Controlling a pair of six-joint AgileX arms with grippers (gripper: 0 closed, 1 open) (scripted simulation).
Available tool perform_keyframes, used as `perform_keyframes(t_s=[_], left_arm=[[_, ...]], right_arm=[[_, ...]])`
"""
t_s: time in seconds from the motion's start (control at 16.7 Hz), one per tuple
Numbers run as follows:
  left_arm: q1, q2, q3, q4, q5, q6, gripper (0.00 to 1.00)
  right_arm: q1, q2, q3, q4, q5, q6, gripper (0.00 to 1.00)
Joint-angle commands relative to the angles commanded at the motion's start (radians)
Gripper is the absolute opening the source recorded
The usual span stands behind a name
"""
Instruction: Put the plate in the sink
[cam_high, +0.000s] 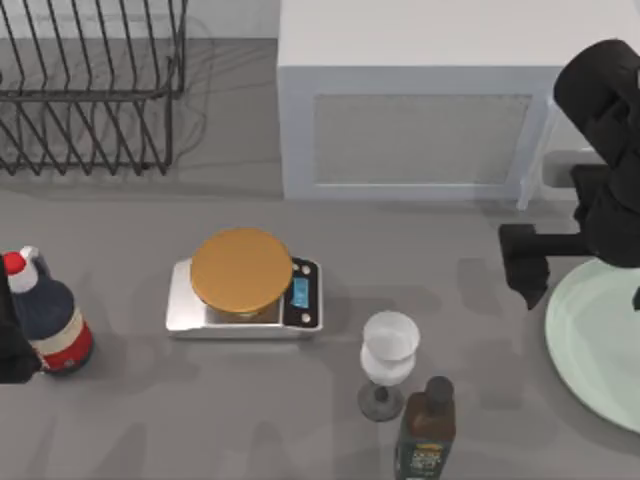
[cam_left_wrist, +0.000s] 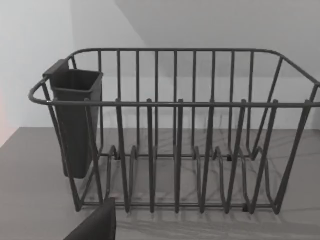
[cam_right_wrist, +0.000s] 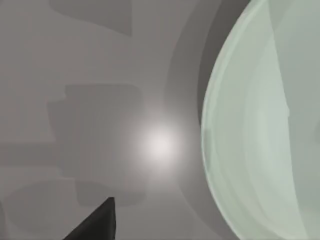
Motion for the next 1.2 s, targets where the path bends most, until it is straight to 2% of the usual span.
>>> perform_keyframes(t_s=[0.42,0.96,1.2], left_arm=[[0.0,0.0,0.0,0.0,0.0,0.0,1.0],[0.0,0.0,0.0,0.0,0.0,0.0,1.0],[0.0,0.0,0.0,0.0,0.0,0.0,1.0]], right_arm=[[-0.004,0.01,-0.01,0.015,0.0,0.0,1.0],[0.003,0.164,-0.202,0.369,0.001,0.006,1.0],[0.004,0.18,-0.221,0.397,0.001,0.007,1.0]])
